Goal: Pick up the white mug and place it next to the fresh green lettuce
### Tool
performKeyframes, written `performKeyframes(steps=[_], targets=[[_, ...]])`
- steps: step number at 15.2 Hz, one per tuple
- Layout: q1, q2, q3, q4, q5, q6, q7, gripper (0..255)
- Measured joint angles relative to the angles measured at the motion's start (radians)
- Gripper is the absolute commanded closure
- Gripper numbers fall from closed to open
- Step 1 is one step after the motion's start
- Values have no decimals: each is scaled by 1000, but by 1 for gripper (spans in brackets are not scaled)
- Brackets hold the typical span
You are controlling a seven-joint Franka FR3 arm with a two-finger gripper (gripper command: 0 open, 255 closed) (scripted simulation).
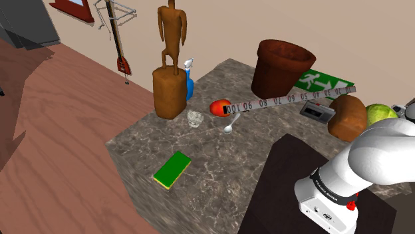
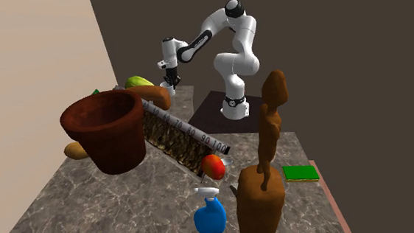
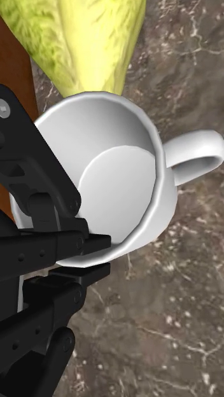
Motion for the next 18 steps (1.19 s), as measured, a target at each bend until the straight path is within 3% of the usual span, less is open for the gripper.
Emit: performKeyframes(steps=[1, 7, 12, 18], targets=[[0, 0, 0, 0, 0, 0, 0, 0], [0, 0, 0, 0, 0, 0, 0, 0], [-85, 14, 140, -2, 94, -72, -44, 0], [-96, 14, 159, -4, 105, -82, -48, 0]])
